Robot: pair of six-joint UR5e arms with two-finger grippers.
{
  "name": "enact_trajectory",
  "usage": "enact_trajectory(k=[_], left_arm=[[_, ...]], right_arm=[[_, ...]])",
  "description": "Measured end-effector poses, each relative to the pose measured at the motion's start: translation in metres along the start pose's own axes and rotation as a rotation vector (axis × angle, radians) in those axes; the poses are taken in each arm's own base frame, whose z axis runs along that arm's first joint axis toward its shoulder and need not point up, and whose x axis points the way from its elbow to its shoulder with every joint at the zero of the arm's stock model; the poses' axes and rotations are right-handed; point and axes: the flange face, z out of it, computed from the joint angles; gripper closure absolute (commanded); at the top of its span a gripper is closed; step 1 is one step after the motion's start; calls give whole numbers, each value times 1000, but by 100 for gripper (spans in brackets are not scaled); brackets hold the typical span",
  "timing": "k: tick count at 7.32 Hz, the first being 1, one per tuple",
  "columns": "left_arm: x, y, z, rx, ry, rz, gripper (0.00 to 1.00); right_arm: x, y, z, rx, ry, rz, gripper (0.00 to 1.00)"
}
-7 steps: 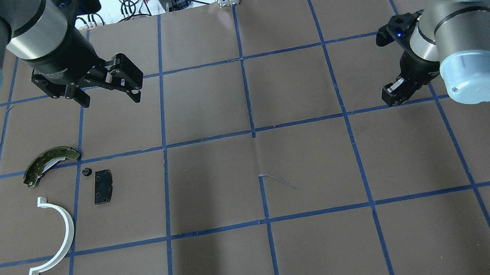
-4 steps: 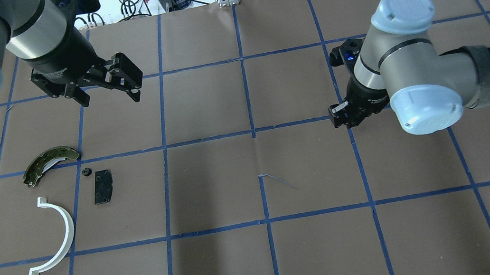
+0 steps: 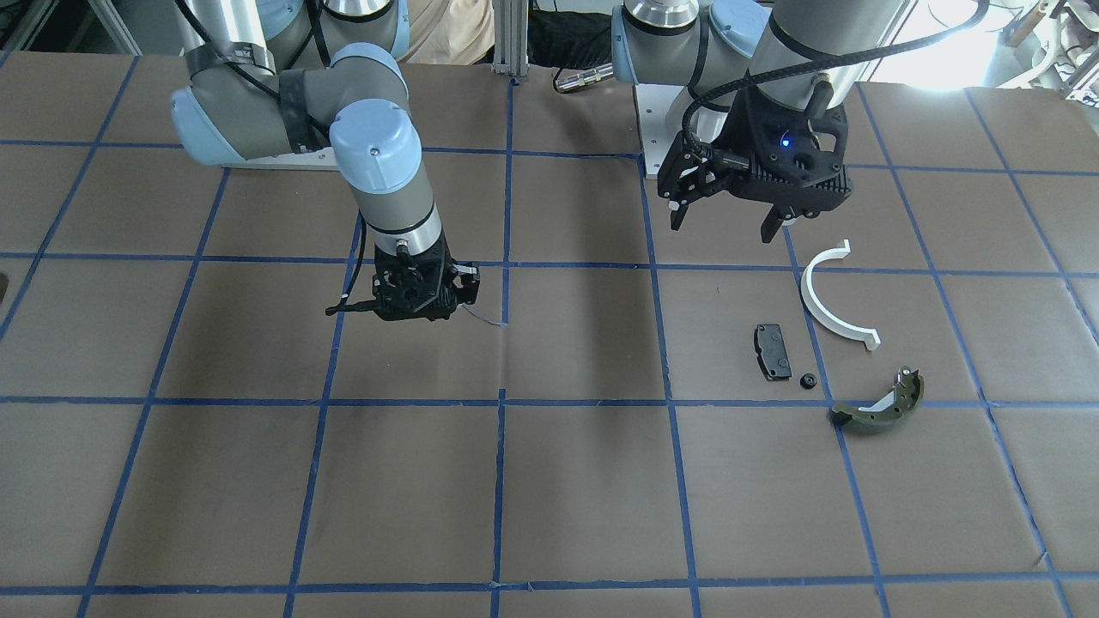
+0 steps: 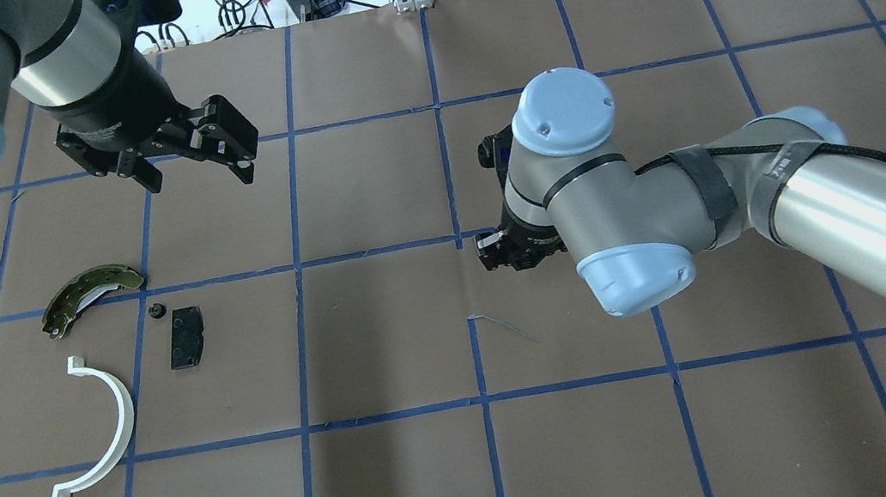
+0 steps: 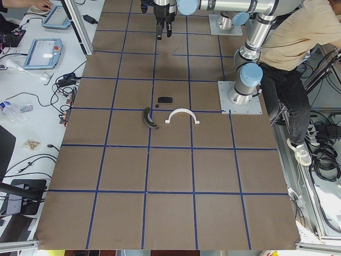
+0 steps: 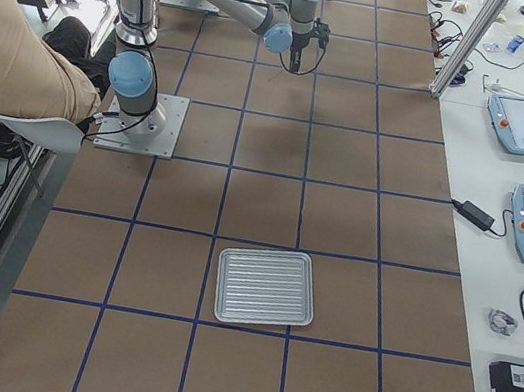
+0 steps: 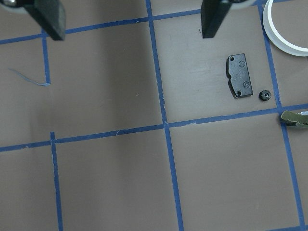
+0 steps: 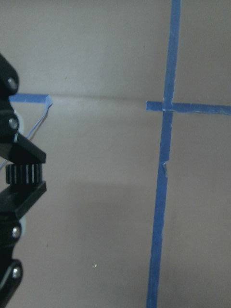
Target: Place bearing gear from tray to pile
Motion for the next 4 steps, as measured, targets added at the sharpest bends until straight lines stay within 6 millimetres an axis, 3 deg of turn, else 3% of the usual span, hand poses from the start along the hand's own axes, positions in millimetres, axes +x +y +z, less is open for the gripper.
enact_trajectory(k=[2,4], left_arm=[[0,0,0,0,0,0,0],[0,0,0,0,0,0,0]], right_arm=[[-34,-18,-1,31,-16,30,100],[-51,-19,13,1,-56,67,100]])
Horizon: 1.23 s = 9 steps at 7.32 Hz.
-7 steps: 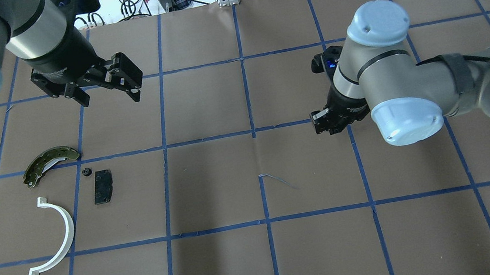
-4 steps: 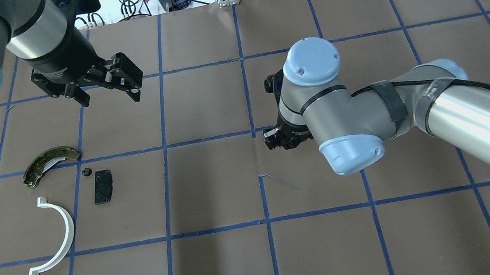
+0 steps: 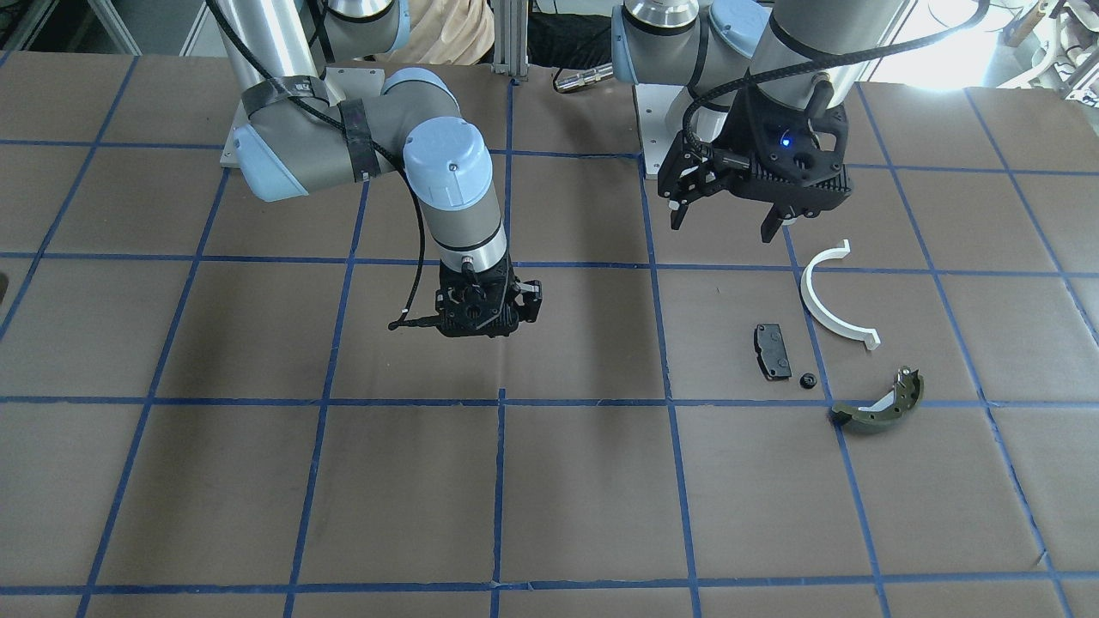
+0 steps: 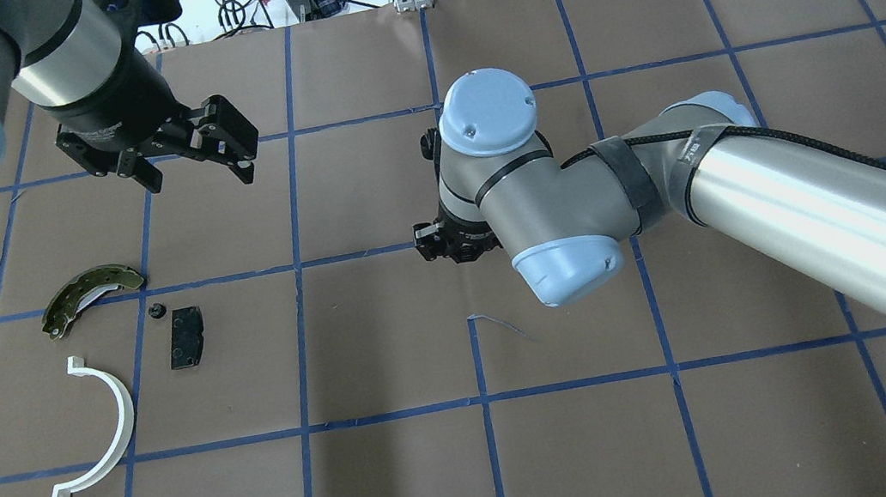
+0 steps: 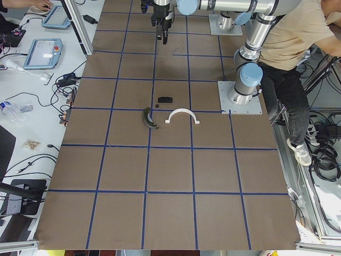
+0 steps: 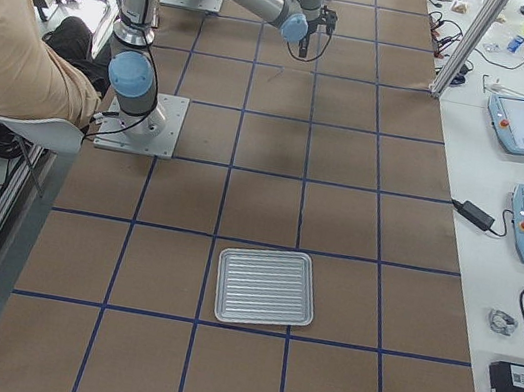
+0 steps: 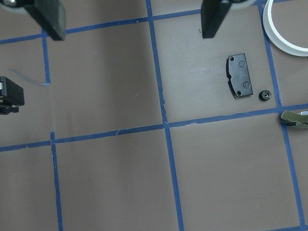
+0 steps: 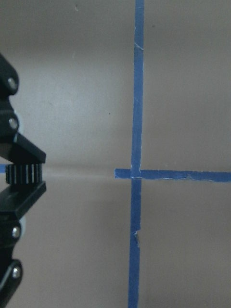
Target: Place bearing gear from tray to pile
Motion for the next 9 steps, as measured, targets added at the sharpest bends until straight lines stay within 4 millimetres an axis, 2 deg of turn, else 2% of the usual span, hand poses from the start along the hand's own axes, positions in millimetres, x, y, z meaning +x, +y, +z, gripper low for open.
enact_trajectory(k=[3,4,5,6,7,8,9], left_arm=[[-1,0,0,0,0,-1,0],[-1,0,0,0,0,-1,0],[-1,0,0,-1,0,-1,0],[-1,0,0,-2,1,-1,0],[-1,0,0,-2,2,0,0],[-1,0,0,-2,2,0,0],[-1,0,0,-2,3,0,0]], right_arm=[[-9,6,12,-31,-30,16,76],[-13,8,17,-33,-33,10,40],[-13,10,23,-33,-34,7,0],[-12,13,29,-25,-38,9,0],[-9,11,25,6,-47,8,0],[1,0,10,42,-52,-23,0],[23,-12,-6,55,-44,-88,0]])
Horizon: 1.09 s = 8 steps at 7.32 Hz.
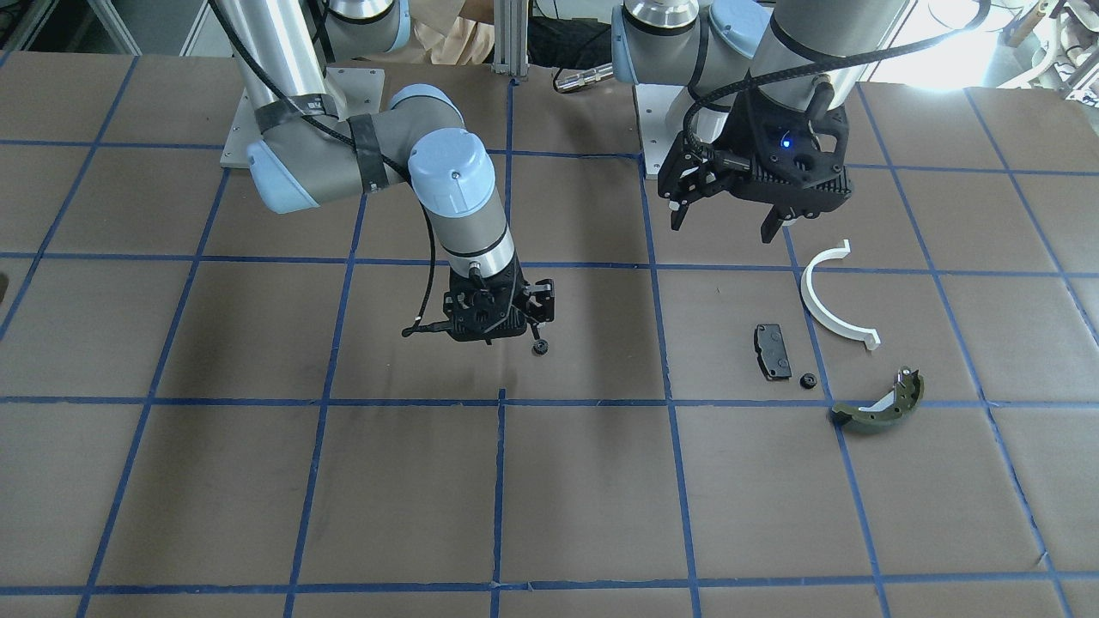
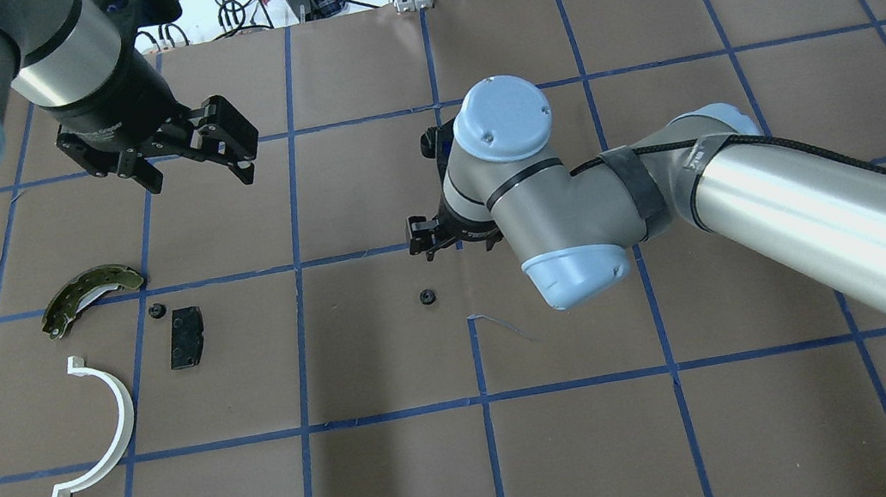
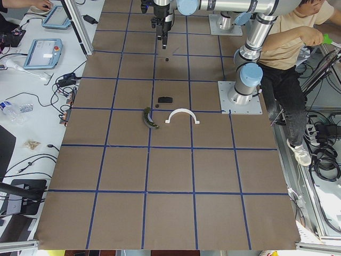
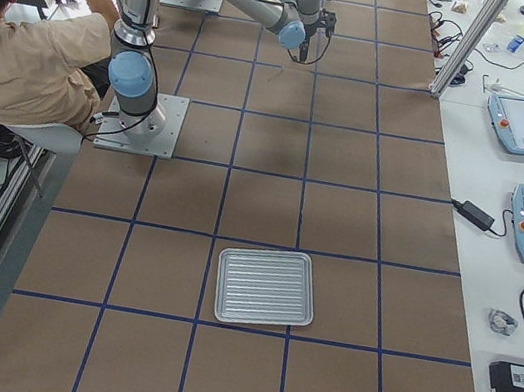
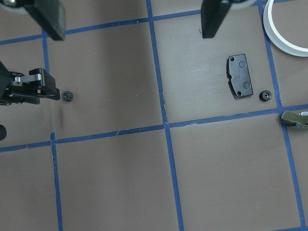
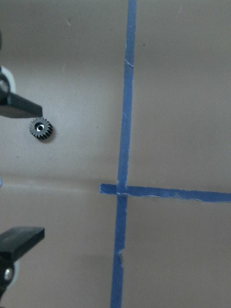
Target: Place bearing gear from tray to pile
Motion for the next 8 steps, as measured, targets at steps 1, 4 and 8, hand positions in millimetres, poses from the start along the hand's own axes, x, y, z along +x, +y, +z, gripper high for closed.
enact_trajectory(k=[1,4,8], left_arm=[[0,0,-1,2,2,0,0],[3,-17,11,-20,17,-54,0],[67,-36,97,-120,-8,-130,0]], right_arm=[[32,-8,-22,-20,16,-72,0],[142,-14,-98,-96,82,-201,0],[184,-34,-206,-81,196,-80,0]])
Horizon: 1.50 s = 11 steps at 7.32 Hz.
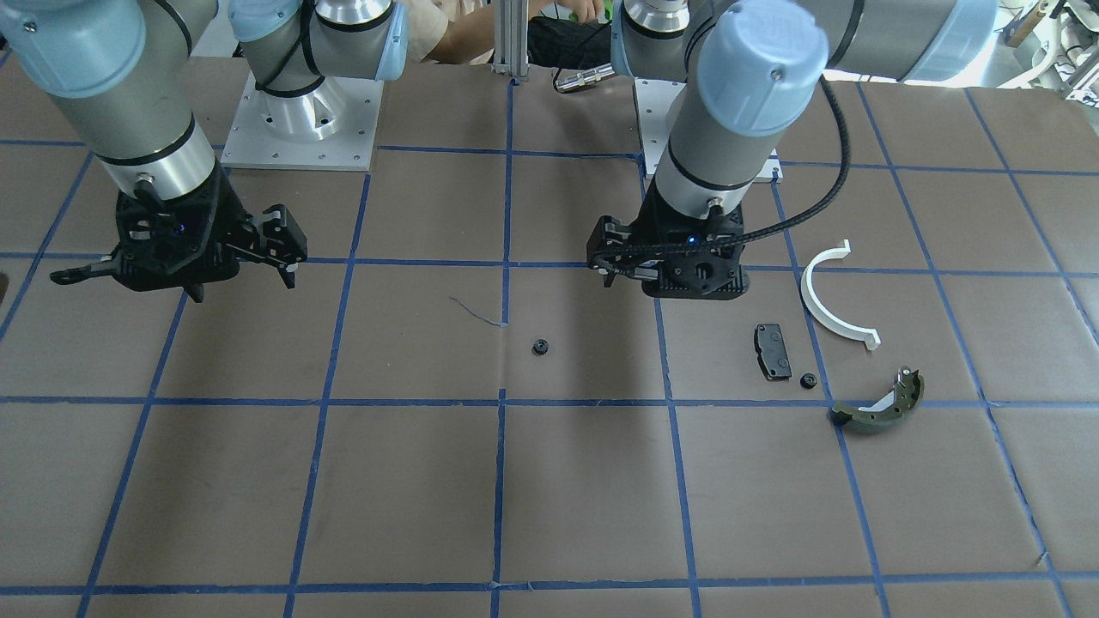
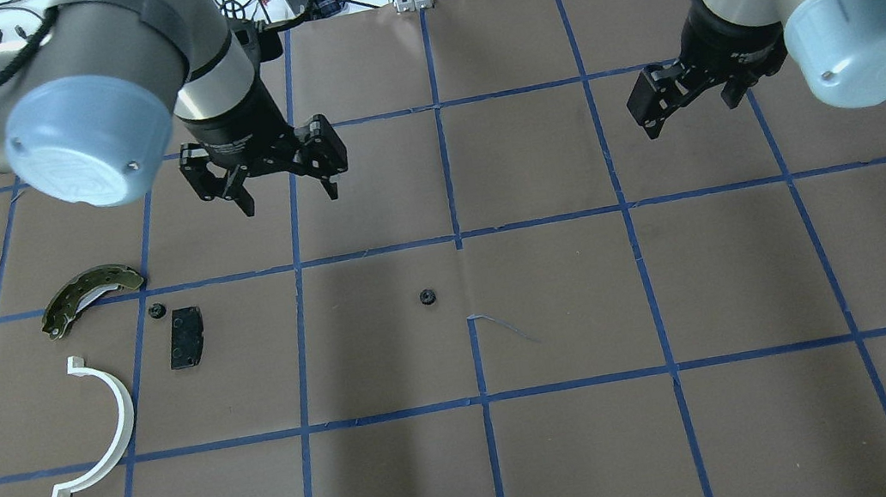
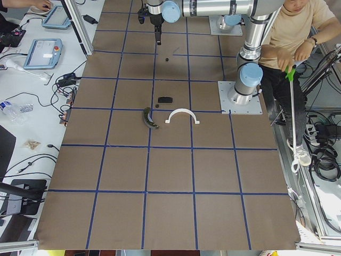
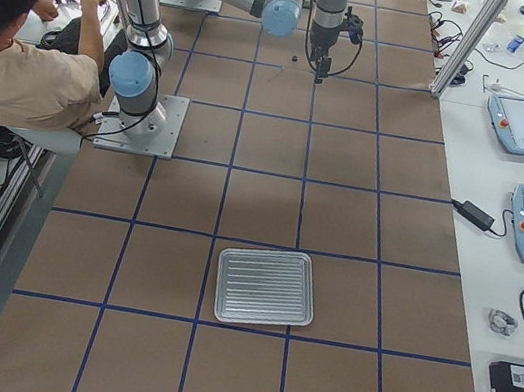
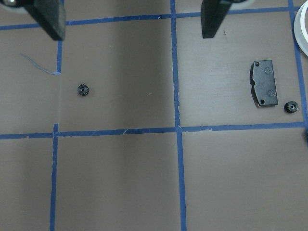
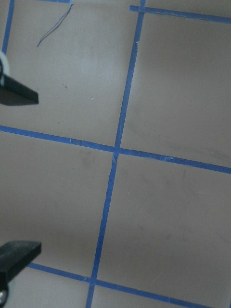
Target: Place bearing gear from tray to pile
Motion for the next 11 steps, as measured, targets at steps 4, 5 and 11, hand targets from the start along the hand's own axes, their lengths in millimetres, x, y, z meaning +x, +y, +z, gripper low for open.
enact_trajectory(k=[4,5,11], left_arm=[[67,1,123,26,-6,9,3],[72,8,150,46,-1,14,3],[70,35,229,58,0,45,18]], right_arm=[[0,-2,-17,-7,2,198,0],[0,-2,-16,-10,5,209,0],[1,-2,-14,-15,10,206,0]])
